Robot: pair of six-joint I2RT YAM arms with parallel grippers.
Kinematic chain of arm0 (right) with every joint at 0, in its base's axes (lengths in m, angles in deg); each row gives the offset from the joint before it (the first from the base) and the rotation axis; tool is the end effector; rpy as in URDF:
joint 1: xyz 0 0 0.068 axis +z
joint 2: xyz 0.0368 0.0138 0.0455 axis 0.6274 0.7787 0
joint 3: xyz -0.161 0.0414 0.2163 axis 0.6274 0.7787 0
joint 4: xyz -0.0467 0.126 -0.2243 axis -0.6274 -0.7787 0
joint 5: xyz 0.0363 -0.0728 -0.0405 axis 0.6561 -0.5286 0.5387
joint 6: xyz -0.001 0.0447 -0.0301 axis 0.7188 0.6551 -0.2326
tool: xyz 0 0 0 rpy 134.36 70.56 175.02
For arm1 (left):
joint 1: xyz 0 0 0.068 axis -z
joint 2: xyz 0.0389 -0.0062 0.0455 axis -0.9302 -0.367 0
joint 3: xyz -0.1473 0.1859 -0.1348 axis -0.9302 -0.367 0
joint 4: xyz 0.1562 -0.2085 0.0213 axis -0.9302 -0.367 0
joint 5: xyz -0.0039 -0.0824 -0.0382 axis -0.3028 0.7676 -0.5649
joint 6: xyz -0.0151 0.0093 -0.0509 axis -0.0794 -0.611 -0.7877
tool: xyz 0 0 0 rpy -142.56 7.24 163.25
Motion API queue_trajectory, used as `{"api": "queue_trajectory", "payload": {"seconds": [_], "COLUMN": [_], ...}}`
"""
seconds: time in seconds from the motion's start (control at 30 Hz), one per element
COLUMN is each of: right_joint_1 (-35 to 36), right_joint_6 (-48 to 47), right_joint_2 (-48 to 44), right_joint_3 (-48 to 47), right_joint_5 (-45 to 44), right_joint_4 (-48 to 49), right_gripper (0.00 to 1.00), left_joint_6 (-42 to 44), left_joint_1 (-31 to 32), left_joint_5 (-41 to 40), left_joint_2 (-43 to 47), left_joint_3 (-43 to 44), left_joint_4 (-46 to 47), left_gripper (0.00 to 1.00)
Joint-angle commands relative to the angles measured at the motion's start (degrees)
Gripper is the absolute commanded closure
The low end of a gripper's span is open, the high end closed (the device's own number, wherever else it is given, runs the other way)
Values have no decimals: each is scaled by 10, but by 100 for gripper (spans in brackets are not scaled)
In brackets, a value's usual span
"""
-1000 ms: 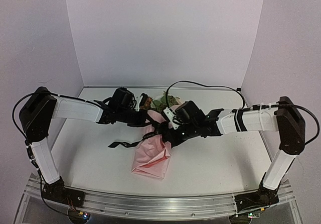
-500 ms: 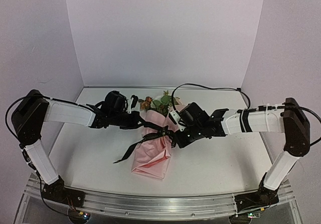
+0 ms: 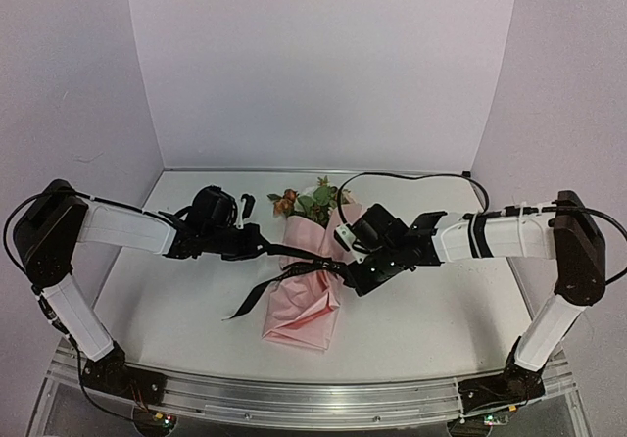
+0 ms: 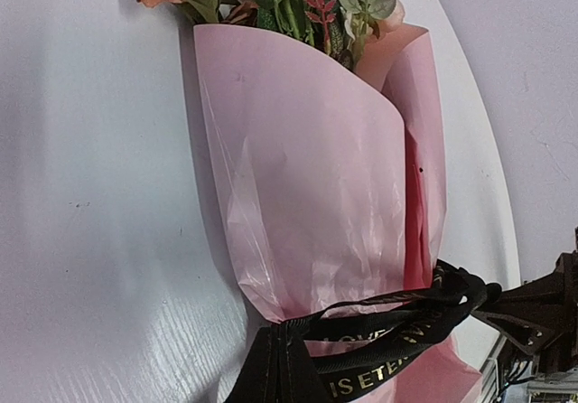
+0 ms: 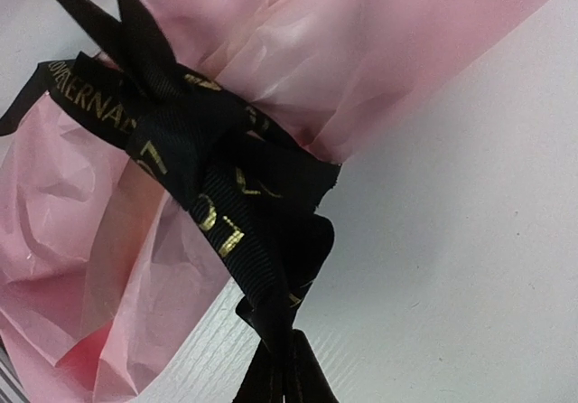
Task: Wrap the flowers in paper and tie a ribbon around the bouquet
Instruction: Cross the half-tied ribbon over the folded bouquet.
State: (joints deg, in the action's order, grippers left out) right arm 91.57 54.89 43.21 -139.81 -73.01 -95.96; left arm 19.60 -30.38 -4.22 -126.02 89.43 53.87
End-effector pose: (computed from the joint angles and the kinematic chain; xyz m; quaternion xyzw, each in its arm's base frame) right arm 0.2139 0.2819 0.1943 -0.3302 0.8995 0.1612 0.2363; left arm 0.2659 -0.2187 0.1763 0.0734 0.8925 -0.3406 0.2864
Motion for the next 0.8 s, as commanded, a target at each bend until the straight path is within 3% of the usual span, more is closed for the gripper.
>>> {"api": "queue_trajectory", "payload": {"seconds": [0.0,0.2,0.37,0.63,0.77], "right_joint_1": [3,10,10,-6,-10], "right_joint_6": [3,-8,-22,6,29], "right_joint_2": [-10,-14,-24,-54,-72], "right_joint_3": [-27,-25,-16,-7,-13], "right_joint_5": [44,127,128,119,70], "right_joint_4": [-16,-10,-11,-13,-37], "right_gripper": [100,100,99,60,49], "left_joint_6": [-3,17,23,30,26], "left_joint_1": [-2,-2,-2,-2,-2], "left_joint_5": [17,48,68,57,49], "left_joint_2": [11,3,-11,-10,-9], "left_joint_3": [2,28,45,65,72], "left_joint_4": [41,47,47,30,21], "left_gripper": [100,100,100,93,65]}}
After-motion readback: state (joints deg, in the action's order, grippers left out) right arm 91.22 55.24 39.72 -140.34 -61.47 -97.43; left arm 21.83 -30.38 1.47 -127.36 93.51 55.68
